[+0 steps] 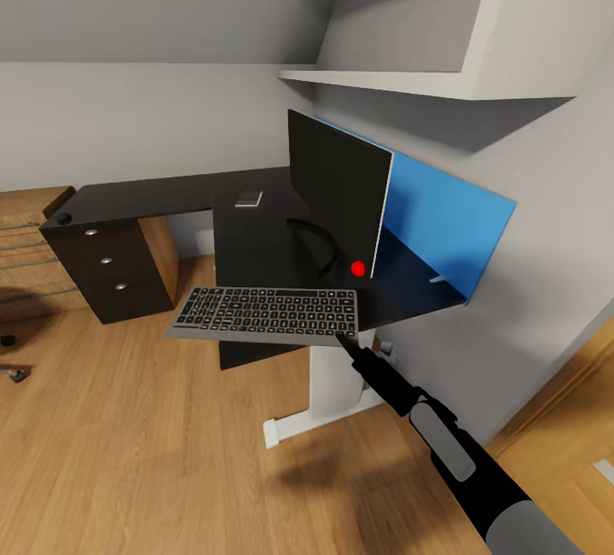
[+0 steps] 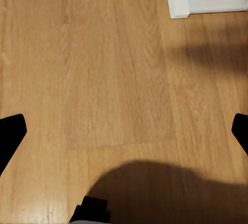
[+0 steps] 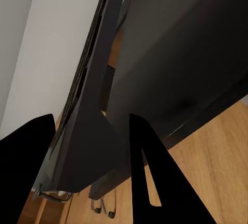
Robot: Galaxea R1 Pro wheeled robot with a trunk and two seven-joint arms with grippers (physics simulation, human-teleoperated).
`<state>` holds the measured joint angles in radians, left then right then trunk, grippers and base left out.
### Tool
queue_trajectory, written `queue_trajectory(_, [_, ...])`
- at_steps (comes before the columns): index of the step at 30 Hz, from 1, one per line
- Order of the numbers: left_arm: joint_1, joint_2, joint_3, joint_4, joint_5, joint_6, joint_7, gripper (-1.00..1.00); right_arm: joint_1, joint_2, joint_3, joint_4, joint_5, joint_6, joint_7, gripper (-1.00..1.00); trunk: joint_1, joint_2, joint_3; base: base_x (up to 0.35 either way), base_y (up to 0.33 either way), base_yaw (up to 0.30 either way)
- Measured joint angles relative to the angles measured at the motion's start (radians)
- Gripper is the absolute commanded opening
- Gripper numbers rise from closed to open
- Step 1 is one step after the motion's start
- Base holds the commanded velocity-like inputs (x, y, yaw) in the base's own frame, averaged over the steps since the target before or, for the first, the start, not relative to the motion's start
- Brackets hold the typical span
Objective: In the bedroom, organize the workspace by keeping the computer under the desk, ensuring the monitor is on the desk, placing the keyboard on the desk next to the monitor, placing the mouse on the desk next to the keyboard, moving the folder from the swivel chair onto the desk next to the mouse, stacking the notebook on top of the folder with the pen on top of the notebook, and positioning the swivel chair next to the desk.
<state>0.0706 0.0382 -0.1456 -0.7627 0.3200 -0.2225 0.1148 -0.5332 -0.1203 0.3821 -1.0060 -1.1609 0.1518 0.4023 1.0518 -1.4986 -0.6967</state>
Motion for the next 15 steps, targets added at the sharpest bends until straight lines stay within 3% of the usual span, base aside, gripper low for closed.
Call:
queue_trajectory(6, [0.000,-0.001,0.001,-0.003,0.002,-0.001,0.001,1.00,0.000,0.000,0.000,0.000,0.001,0.000,0.000,-1.00,0.000,0.000,0.000,0.004,0.000,0.000])
queue_trajectory(15, [0.000,-0.001,0.001,-0.005,0.002,-0.022,0.005,1.00,0.000,0.000,0.000,0.000,0.002,0.001,0.000,-1.00,0.034,-0.063,-0.028,0.000,0.000,0.000])
